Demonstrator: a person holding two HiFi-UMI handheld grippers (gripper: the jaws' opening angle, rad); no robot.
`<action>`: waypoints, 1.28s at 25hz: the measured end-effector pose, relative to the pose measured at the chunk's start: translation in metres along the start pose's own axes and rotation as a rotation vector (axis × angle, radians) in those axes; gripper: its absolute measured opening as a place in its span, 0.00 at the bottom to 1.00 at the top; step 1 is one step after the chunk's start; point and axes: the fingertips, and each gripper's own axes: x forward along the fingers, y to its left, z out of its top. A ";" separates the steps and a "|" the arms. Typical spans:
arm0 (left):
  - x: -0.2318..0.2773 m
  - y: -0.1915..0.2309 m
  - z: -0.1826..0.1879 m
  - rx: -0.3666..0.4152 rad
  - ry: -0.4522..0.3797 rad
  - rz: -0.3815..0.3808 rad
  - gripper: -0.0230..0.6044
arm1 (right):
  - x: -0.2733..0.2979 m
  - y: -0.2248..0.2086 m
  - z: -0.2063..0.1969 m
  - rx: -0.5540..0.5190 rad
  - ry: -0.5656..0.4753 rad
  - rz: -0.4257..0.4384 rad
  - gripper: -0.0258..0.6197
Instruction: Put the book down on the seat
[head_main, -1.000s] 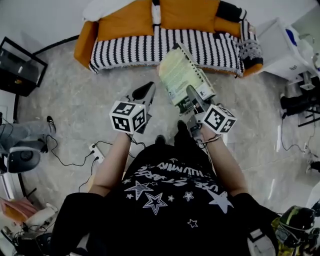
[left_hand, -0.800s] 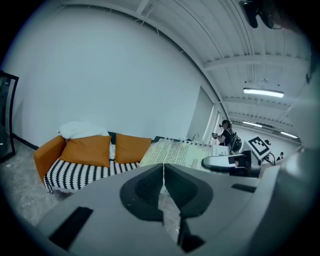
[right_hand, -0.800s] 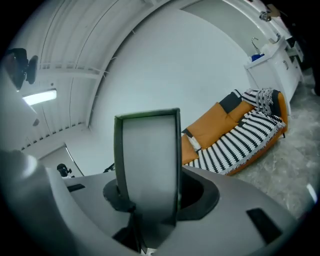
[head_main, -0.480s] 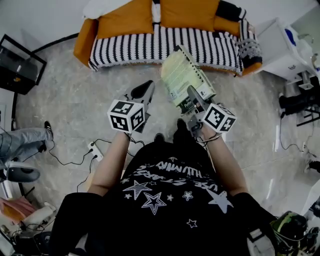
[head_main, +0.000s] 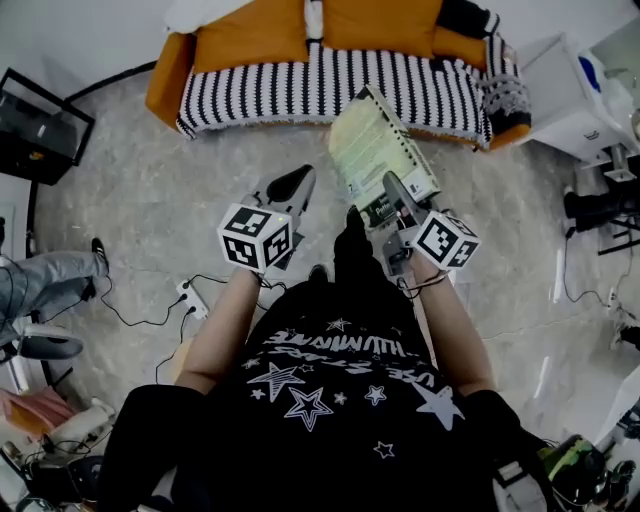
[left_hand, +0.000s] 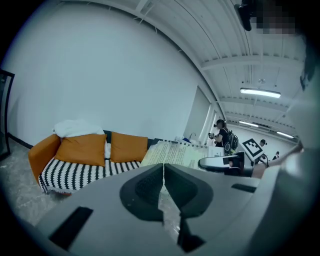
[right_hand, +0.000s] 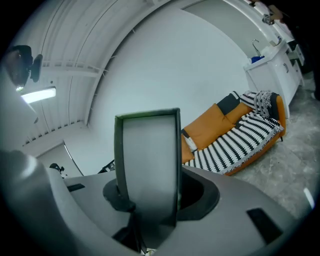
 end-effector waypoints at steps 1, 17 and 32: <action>0.001 0.002 0.000 0.006 0.005 0.004 0.06 | 0.004 -0.005 0.001 0.004 0.003 0.002 0.31; 0.114 0.062 0.042 0.024 0.053 0.030 0.06 | 0.089 -0.087 0.074 0.003 0.067 -0.027 0.31; 0.185 0.111 0.087 -0.009 0.037 0.154 0.06 | 0.178 -0.139 0.131 0.010 0.165 0.022 0.31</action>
